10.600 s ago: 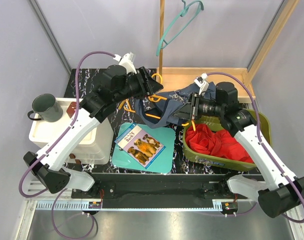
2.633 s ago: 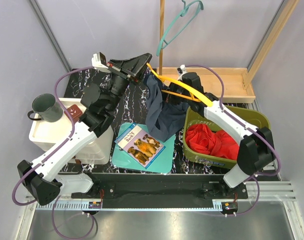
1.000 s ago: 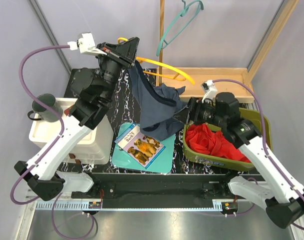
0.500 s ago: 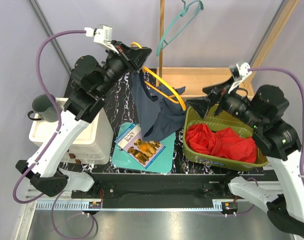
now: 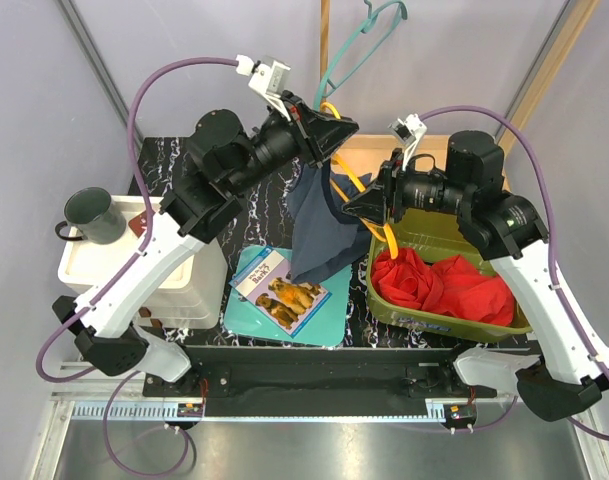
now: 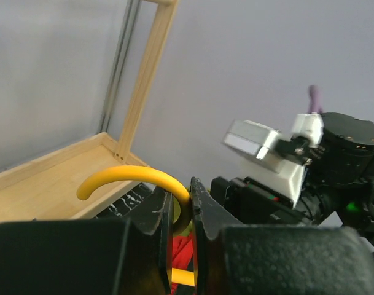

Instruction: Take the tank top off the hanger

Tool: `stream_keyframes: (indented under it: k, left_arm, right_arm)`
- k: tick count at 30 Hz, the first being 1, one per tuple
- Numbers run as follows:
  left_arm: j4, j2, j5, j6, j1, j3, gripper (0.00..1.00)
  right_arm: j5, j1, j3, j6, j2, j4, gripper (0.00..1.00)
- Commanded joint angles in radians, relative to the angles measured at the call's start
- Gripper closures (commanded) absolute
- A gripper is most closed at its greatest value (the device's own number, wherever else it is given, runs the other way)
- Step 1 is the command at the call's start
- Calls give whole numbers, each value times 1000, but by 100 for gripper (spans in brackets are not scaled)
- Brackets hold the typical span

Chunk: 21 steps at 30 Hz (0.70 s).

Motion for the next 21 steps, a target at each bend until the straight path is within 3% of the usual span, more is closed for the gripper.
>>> stream_keyframes:
  k: [1, 3, 5, 7, 9, 12, 15, 21]
  left_arm:
    - [54, 6, 2, 31, -37, 60, 100]
    - [55, 0, -24, 38, -58, 46, 100]
    - [54, -4, -50, 49, -67, 34, 100]
    - [51, -17, -62, 58, -67, 21, 97]
    - [45, -38, -84, 74, -67, 8, 64]
    - [32, -104, -111, 109, -67, -49, 38]
    - [29, -190, -166, 136, -67, -136, 28]
    - [65, -415, -255, 135, -67, -406, 22]
  right_arm:
    - [-47, 1, -17, 55, -32, 19, 69]
    - [-45, 1, -27, 86, -32, 28, 80]
    - [-50, 1, -43, 106, -35, 38, 99]
    - [-56, 3, -55, 144, -41, 56, 100]
    - [-61, 1, -63, 169, -49, 76, 100]
    - [-44, 3, -78, 184, -66, 114, 100]
    - [-26, 1, -73, 198, -73, 137, 100]
    - [-61, 1, -49, 229, -38, 144, 100]
